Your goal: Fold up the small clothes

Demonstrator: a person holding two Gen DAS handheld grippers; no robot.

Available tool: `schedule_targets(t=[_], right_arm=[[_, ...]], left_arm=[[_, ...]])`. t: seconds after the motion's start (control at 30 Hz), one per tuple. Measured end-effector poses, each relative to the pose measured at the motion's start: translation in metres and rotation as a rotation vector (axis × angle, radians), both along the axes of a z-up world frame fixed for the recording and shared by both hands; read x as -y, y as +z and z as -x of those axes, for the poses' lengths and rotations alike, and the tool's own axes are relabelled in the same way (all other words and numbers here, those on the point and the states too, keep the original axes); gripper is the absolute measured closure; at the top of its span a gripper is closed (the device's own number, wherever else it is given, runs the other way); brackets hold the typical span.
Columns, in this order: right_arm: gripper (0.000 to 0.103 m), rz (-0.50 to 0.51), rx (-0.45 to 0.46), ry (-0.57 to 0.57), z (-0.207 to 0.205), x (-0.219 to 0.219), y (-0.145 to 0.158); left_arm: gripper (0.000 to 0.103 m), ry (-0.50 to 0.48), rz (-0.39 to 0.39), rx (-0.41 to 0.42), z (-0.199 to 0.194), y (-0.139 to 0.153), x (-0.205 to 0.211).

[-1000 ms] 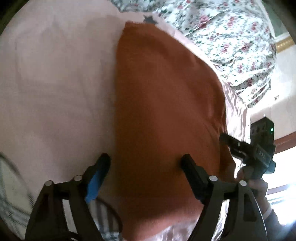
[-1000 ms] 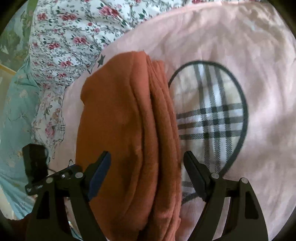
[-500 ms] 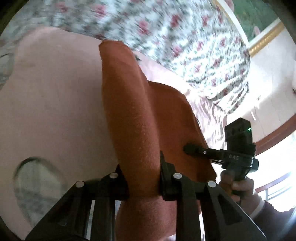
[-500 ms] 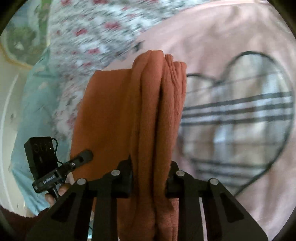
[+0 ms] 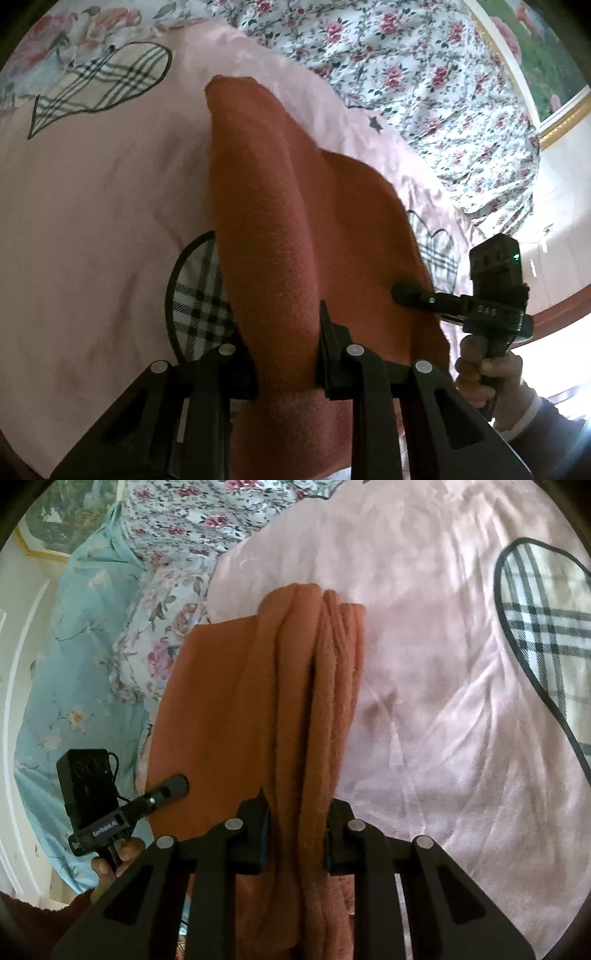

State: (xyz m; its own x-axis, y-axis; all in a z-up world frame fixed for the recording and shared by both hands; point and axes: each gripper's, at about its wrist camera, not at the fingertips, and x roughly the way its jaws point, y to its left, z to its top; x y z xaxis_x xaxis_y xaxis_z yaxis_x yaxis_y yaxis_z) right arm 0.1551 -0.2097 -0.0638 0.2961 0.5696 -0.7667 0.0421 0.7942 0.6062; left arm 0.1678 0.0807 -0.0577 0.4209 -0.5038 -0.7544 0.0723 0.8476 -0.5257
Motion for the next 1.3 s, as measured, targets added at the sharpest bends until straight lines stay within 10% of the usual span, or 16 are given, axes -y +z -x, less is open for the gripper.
schedule_targets(t=[0.17,0.47,0.63,0.87,0.97,1.3], right_arm=[[0.058,0.075,-0.037,-0.045,-0.001,0.006,-0.003],[0.057,0.261,0.183,-0.075,-0.005,0.0,0.066],[0.089,0.279,0.109,-0.045,-0.026,-0.015,0.036],[0.103,0.177,0.291,-0.154,-0.01,0.012,0.095],[0.103,0.197,0.226,-0.165,-0.018,0.029,0.082],[0.07,0.237,0.085,-0.085,-0.022,-0.005,0.034]], left_arm=[[0.06,0.022,-0.041,-0.035,-0.003,-0.005,-0.002],[0.048,0.075,-0.114,0.016,0.011,0.017,-0.021],[0.048,0.069,-0.15,-0.006,0.006,0.011,-0.017],[0.048,0.078,-0.142,-0.033,0.003,0.007,-0.019],[0.048,0.083,-0.139,-0.053,0.001,0.001,-0.018],[0.048,0.081,-0.146,-0.063,-0.002,0.0,-0.016]])
